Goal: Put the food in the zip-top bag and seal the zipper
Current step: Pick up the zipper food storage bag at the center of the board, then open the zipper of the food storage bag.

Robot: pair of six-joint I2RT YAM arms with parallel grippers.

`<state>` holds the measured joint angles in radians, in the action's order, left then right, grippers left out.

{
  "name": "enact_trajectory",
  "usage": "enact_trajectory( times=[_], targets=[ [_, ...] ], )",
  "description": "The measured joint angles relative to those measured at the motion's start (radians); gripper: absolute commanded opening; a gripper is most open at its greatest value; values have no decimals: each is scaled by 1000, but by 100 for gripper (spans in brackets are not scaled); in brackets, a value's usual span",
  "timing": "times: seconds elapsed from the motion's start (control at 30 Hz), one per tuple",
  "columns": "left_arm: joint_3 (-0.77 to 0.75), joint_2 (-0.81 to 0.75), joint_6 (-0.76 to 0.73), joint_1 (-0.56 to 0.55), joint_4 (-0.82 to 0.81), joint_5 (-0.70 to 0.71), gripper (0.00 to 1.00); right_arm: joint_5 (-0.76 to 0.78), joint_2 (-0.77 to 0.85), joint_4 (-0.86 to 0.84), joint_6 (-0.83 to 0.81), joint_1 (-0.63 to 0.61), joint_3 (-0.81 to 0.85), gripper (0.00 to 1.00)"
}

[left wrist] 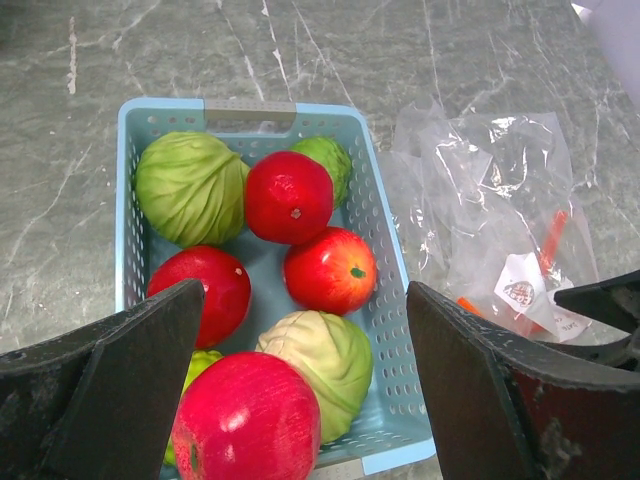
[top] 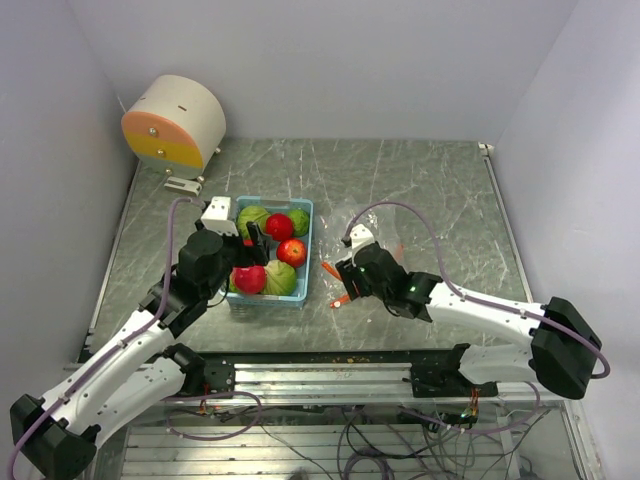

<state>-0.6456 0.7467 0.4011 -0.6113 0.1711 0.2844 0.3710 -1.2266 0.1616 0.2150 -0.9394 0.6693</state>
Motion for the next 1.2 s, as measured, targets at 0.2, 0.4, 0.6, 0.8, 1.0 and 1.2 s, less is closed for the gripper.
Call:
enact_trajectory(
  times=[0.2,0.4,0.6,0.8,1.0,1.2],
  targets=[
    [5,-14,1,0,5,0,93,-63,-21,-53,-13,52,-10,18],
    [7,-14,4,0,9,-1,93,-64,-23,-66,-2,61,-9,0],
    [24,-31,3,0,-6,-35,98,-69,138,-36,82,69,19,0],
    [85,-39,3,1,-126,-161,92,-106,313,-78,172,83,122,0],
    [148,8,19,2,-356,-347,89,-167,294,-124,235,88,151,0],
    [173,132,76,2,-636,-518,82,-224,254,-174,285,103,151,0]
  ],
)
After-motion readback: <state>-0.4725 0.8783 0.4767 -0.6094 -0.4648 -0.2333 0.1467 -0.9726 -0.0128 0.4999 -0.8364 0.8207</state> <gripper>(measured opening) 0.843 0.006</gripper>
